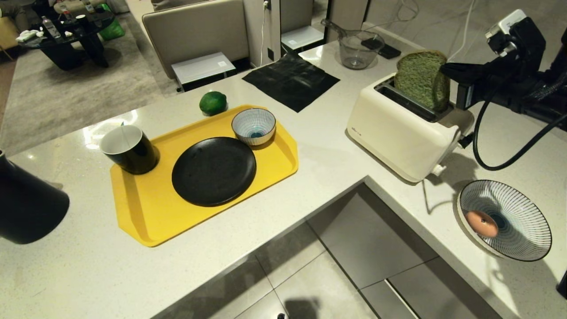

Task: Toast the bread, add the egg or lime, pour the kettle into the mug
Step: Put the bread slices in the toaster

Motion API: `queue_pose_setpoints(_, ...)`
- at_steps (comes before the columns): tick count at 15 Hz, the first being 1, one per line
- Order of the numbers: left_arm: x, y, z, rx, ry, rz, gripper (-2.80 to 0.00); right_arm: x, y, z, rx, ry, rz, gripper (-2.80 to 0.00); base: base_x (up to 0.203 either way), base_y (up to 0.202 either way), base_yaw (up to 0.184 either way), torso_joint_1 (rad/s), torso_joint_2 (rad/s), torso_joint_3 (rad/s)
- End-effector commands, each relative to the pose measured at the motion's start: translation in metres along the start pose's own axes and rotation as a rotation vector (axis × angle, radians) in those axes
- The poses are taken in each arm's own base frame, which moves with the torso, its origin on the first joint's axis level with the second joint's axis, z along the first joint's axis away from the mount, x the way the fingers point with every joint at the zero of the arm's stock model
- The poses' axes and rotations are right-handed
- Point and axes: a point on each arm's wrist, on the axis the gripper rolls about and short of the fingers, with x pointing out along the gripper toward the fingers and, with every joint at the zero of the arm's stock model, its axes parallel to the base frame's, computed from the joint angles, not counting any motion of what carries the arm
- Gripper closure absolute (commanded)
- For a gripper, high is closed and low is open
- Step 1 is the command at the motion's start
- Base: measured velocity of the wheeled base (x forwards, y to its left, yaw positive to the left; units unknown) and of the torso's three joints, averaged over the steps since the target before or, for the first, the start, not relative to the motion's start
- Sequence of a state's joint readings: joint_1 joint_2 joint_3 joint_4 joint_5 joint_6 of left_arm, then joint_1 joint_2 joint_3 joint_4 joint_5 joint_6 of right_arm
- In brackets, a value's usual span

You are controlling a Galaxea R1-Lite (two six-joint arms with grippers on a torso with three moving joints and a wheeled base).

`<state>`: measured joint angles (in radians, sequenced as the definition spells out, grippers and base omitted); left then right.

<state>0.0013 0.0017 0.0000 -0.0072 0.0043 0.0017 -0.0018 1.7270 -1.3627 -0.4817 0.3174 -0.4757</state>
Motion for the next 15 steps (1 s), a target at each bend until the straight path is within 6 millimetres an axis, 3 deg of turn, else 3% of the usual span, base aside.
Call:
queue_pose_setpoints(1, 0.000, 0.000, 0.000, 0.000, -0.001, 0.001, 0.00, -0.011, 0.002, -0.002, 0.003, 0.016, 0.003, 0.00, 0.000, 0.000, 0.000, 0.000, 0.00, 0.000)
queue_pose_setpoints(6, 0.000, 0.000, 0.000, 0.000, -0.001, 0.001, 0.00, -0.013, 0.007, -0.016, 0.007, 0.032, 0.002, 0.00, 0.000, 0.000, 0.000, 0.000, 0.00, 0.000)
queue_pose_setpoints(14, 0.000, 0.000, 0.000, 0.000, -0.001, 0.001, 0.00, -0.016, 0.006, -0.010, 0.002, 0.017, -0.006, 0.00, 0.000, 0.000, 0.000, 0.000, 0.00, 0.000)
queue_pose_setpoints(15, 0.000, 0.000, 0.000, 0.000, -0.001, 0.001, 0.00, -0.017, 0.005, -0.008, 0.004, 0.014, -0.008, -2.80, 0.000, 0.000, 0.000, 0.000, 0.00, 0.000)
